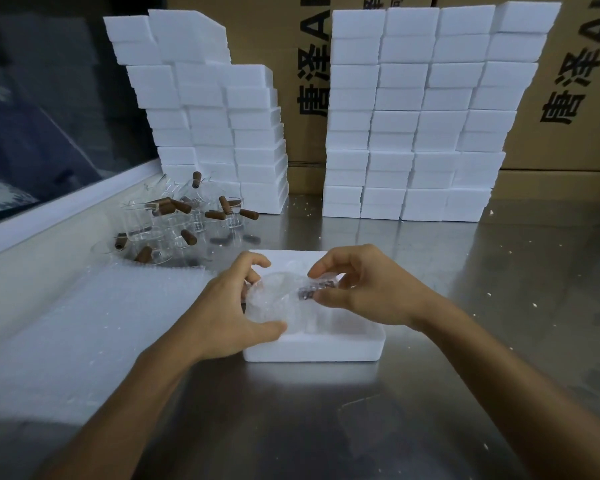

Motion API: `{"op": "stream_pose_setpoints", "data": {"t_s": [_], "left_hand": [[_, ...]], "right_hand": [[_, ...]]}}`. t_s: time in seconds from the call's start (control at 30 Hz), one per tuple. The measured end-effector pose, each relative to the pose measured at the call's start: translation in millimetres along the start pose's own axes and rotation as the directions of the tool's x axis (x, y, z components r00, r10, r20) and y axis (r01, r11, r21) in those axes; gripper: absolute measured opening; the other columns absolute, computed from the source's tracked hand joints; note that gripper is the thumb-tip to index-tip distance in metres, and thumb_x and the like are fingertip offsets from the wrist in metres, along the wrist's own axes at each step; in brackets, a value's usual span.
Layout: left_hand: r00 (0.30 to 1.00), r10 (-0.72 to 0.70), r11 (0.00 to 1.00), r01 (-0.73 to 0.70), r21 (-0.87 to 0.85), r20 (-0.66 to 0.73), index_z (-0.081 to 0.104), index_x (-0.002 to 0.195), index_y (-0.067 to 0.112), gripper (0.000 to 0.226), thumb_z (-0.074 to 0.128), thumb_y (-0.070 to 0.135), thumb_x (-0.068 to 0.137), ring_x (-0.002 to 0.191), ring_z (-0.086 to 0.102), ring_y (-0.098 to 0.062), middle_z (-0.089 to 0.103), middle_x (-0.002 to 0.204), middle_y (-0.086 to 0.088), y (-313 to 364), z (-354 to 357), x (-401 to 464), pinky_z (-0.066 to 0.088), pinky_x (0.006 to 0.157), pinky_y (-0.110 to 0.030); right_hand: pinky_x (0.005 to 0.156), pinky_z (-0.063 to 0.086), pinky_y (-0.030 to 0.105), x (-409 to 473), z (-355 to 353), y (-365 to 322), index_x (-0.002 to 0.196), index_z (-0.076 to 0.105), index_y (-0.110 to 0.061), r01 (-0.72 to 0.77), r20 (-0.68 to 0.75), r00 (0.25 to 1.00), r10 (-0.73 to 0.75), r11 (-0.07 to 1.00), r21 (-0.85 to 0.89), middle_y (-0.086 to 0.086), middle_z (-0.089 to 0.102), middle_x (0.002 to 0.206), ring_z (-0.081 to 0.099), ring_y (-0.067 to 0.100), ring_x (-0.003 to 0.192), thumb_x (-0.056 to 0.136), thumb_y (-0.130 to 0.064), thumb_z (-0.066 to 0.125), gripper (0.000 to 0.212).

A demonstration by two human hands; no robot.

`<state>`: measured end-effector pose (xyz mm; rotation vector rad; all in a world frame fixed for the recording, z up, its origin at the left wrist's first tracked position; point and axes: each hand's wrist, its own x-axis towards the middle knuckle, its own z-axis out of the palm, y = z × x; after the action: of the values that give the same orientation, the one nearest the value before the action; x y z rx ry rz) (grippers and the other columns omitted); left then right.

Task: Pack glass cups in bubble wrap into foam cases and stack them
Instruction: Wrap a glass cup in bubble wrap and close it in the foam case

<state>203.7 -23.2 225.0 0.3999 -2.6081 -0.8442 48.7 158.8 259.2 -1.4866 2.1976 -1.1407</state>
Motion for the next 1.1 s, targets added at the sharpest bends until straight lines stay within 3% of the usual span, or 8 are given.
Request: {"op": "stream_pose_setpoints", "data": {"t_s": [0.13, 0.37, 0.67, 0.8, 0.93, 0.97, 1.03, 1.1], "left_hand": [[1.000, -0.001, 1.000, 0.001, 0.024, 0.021, 0.045, 0.122, 0.051, 0.063, 0.080, 0.055, 0.070, 0.094, 0.051, 0.004, 0.042, 0.105, 0.035, 1, 1, 0, 0.044, 0.059, -0.009], [0.998, -0.050, 0.999, 0.050, -0.012, -0.026, 0.052, 0.115, 0.045, 0.058, 0.083, 0.055, 0.067, 0.089, 0.052, -0.004, 0.048, 0.102, 0.030, 7, 4, 0, 0.043, 0.062, -0.012], [0.992, -0.020, 1.000, 0.022, 0.014, -0.123, 0.058, 0.117, 0.035, 0.068, 0.082, 0.062, 0.060, 0.087, 0.049, 0.004, 0.047, 0.100, 0.030, 10, 12, -1, 0.037, 0.064, -0.011], [0.991, -0.078, 0.992, 0.067, -0.108, -0.106, 0.047, 0.122, 0.046, 0.077, 0.061, 0.087, 0.058, 0.098, 0.051, -0.003, 0.045, 0.110, 0.024, 9, 8, 1, 0.040, 0.072, -0.015], [0.951, -0.253, 0.942, 0.199, -0.269, -0.181, 0.044, 0.134, 0.038, 0.074, 0.045, 0.082, 0.075, 0.117, 0.052, -0.010, 0.048, 0.132, 0.012, 2, 13, 5, 0.041, 0.093, -0.030], [0.947, -0.283, 0.930, 0.233, -0.285, -0.150, 0.043, 0.134, 0.038, 0.073, 0.044, 0.083, 0.077, 0.112, 0.055, -0.003, 0.053, 0.127, 0.015, 2, 14, 4, 0.041, 0.092, -0.029], [0.945, -0.308, 0.904, 0.253, -0.345, -0.113, 0.044, 0.125, 0.041, 0.064, 0.040, 0.081, 0.075, 0.087, 0.059, 0.016, 0.056, 0.104, 0.029, 3, 17, 2, 0.039, 0.076, -0.015], [0.943, -0.306, 0.877, 0.224, -0.424, -0.134, 0.043, 0.122, 0.043, 0.046, 0.044, 0.070, 0.084, 0.075, 0.055, 0.024, 0.052, 0.095, 0.034, 5, 18, 3, 0.037, 0.064, -0.008]], "right_hand": [[0.083, 0.058, 0.037, 1, -1, 7, 0.099, 0.074, -0.023, -0.043, 0.033, 0.998, 0.045, 0.996, -0.077, -0.011, 0.071, 0.102, 0.069, 0.019, 0.086, 0.082, -0.022, 0.080, 0.018], [0.082, 0.057, 0.037, 0, 2, 14, 0.095, 0.075, -0.019, -0.057, 0.006, 0.998, 0.058, 0.988, -0.140, -0.006, 0.071, 0.094, 0.066, 0.022, 0.082, 0.078, -0.017, 0.083, 0.019], [0.078, 0.058, 0.033, 1, 3, 24, 0.092, 0.070, -0.027, -0.072, -0.018, 0.997, 0.070, 0.972, -0.222, -0.016, 0.067, 0.091, 0.064, 0.011, 0.081, 0.078, -0.031, 0.081, 0.019], [0.068, 0.047, 0.019, 1, -3, 29, 0.097, 0.061, -0.037, -0.153, -0.152, 0.978, 0.142, 0.986, -0.064, -0.016, 0.064, 0.099, 0.062, 0.006, 0.087, 0.080, -0.056, 0.071, 0.027], [0.070, 0.047, 0.021, 2, 0, 40, 0.114, 0.054, -0.034, -0.290, -0.207, 0.928, 0.309, 0.950, 0.117, -0.011, 0.063, 0.104, 0.061, 0.004, 0.089, 0.092, -0.060, 0.051, 0.035], [0.072, 0.047, 0.023, 2, 1, 43, 0.115, 0.053, -0.034, -0.323, -0.184, 0.920, 0.347, 0.935, 0.148, -0.011, 0.063, 0.102, 0.061, 0.004, 0.090, 0.094, -0.060, 0.048, 0.035], [0.074, 0.046, 0.025, 2, 2, 46, 0.113, 0.053, -0.034, -0.355, -0.152, 0.910, 0.385, 0.915, 0.194, -0.014, 0.061, 0.102, 0.060, 0.004, 0.091, 0.095, -0.059, 0.045, 0.031], [0.072, 0.046, 0.022, 3, 2, 45, 0.104, 0.053, -0.039, -0.319, -0.179, 0.917, 0.357, 0.924, 0.211, -0.018, 0.059, 0.102, 0.060, 0.004, 0.091, 0.097, -0.056, 0.044, 0.021]]}}
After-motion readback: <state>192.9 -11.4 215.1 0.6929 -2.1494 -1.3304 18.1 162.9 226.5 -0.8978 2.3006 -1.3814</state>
